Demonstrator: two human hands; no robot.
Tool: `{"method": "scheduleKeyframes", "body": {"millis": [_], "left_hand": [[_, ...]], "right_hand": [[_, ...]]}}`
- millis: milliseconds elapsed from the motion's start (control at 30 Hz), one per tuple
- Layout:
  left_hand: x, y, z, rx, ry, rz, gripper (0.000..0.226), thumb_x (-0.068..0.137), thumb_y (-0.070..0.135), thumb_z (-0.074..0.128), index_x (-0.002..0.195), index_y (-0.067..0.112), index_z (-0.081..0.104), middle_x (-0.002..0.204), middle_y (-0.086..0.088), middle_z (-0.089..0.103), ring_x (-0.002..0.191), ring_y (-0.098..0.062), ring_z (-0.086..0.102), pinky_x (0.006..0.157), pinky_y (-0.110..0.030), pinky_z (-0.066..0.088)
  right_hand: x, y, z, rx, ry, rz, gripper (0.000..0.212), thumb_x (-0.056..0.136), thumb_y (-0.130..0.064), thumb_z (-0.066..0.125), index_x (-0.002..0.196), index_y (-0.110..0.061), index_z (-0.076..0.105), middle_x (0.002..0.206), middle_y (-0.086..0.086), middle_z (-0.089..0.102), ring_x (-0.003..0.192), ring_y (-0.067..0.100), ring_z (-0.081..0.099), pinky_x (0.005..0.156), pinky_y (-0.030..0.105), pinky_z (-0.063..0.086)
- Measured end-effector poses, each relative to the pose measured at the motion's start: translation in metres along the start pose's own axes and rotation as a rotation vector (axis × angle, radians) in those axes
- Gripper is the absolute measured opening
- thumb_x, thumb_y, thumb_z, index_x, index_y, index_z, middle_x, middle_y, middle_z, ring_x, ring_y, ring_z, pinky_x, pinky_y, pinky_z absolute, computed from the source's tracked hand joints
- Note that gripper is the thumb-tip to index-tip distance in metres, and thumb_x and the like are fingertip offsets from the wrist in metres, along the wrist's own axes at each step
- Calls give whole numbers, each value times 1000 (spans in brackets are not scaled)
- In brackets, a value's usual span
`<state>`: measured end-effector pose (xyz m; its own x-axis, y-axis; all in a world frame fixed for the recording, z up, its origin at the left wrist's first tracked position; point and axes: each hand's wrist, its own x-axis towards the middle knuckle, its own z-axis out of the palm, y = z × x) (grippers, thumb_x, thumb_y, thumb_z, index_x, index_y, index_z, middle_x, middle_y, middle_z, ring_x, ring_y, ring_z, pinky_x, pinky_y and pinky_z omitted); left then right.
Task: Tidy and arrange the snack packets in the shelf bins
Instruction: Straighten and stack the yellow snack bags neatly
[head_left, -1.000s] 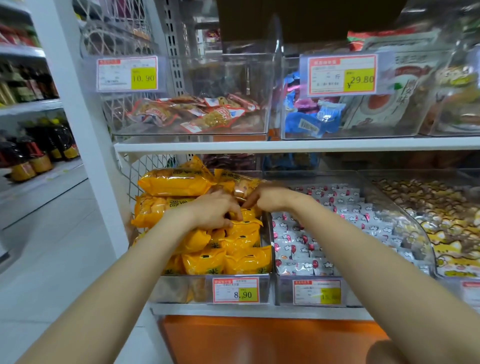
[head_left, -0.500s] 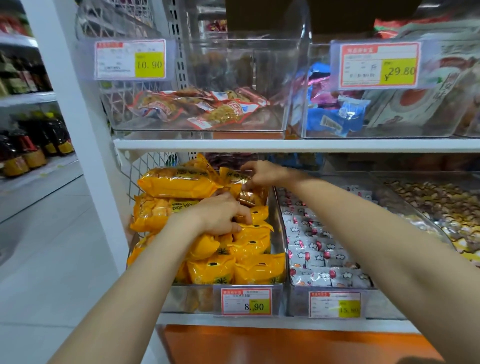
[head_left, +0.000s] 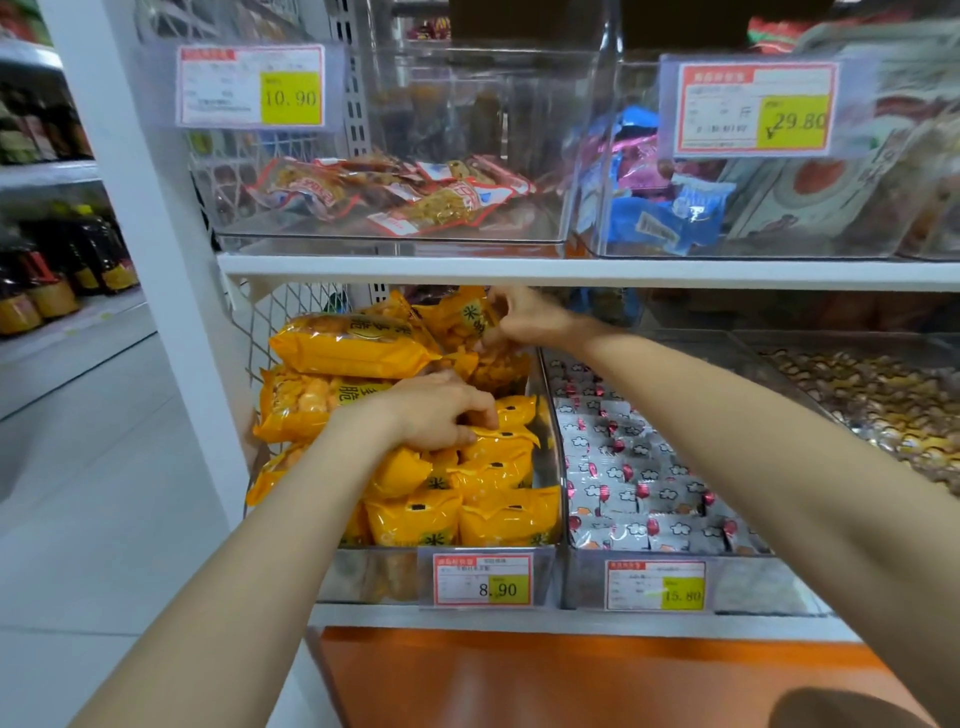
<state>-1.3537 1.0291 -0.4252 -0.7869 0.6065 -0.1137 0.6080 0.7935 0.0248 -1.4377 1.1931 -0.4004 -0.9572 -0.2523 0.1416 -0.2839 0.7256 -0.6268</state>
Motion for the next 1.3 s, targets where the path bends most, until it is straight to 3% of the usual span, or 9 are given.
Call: {"method": "scheduleKeyframes", "body": {"millis": [100, 200, 267, 433, 533, 600, 867, 1133, 1300], "left_hand": [[-2, 2, -2, -18, 3, -8, 31, 94, 29, 51, 124, 36, 50, 133, 2, 49, 127, -17, 33, 105, -37, 31], [-3, 4, -4, -9, 9, -6, 31, 94, 29, 52, 125, 35, 51, 133, 5, 49, 128, -16, 32, 106, -35, 29], [-4, 4, -4, -11, 12, -7, 32, 94, 29, 53, 125, 35, 52, 133, 5, 49, 129, -17, 33, 107, -36, 29], [-5, 3, -5, -17, 15, -30, 32, 93, 30, 53, 125, 38, 51, 133, 3, 47, 129, -17, 33, 107, -37, 30], [-4, 2, -3, -29, 21, -45, 33, 92, 30, 54, 124, 38, 50, 134, 3, 47, 129, -17, 32, 106, -37, 31], [-2, 1, -1, -22, 29, -53, 34, 91, 32, 55, 124, 39, 49, 134, 2, 48, 128, -17, 34, 106, -39, 32], [-4, 1, -1, -35, 55, -59, 34, 91, 33, 56, 125, 31, 51, 134, 0, 46, 129, -16, 34, 106, -35, 32], [-2, -2, 2, -30, 55, -73, 33, 89, 37, 57, 122, 35, 52, 134, 0, 45, 130, -18, 35, 105, -40, 34], [-3, -1, 2, -33, 61, -72, 32, 90, 36, 56, 122, 35, 51, 136, -2, 43, 130, -18, 35, 103, -36, 34]], "right_hand": [[-4, 7, 2, -76, -67, 2, 54, 73, -19, 78, 119, -12, 51, 105, 8, 59, 94, 22, 57, 65, 28, 45], [-8, 8, 3, -182, -104, -21, 79, 71, -18, 79, 135, -24, 33, 109, 14, 60, 96, 29, 60, 75, 41, 53], [-8, 7, 2, -230, -136, -42, 80, 73, -11, 77, 135, -31, 31, 108, 19, 62, 94, 33, 63, 76, 45, 54], [-10, 10, 0, -273, -158, -25, 75, 76, -30, 77, 140, -20, 39, 136, 6, 50, 120, 24, 49, 95, 34, 43], [-10, 12, -7, -217, -171, -12, 35, 75, -32, 77, 101, -18, 59, 99, 3, 59, 94, 22, 53, 72, 32, 39], [-11, 13, -12, -221, -222, 14, 31, 72, -23, 80, 76, -19, 49, 76, 1, 50, 75, 19, 44, 62, 30, 34], [0, -3, -10, -465, -317, 37, 36, 69, -24, 82, 76, -18, 47, 76, 0, 49, 73, 17, 43, 60, 28, 34], [0, 6, 1, -531, -258, 71, 51, 77, -39, 71, 112, -19, 40, 100, 3, 50, 81, 16, 47, 63, 30, 38], [7, 4, 12, -603, -313, 121, 86, 76, -48, 69, 144, -18, 27, 139, 9, 45, 119, 27, 47, 90, 36, 44]]}}
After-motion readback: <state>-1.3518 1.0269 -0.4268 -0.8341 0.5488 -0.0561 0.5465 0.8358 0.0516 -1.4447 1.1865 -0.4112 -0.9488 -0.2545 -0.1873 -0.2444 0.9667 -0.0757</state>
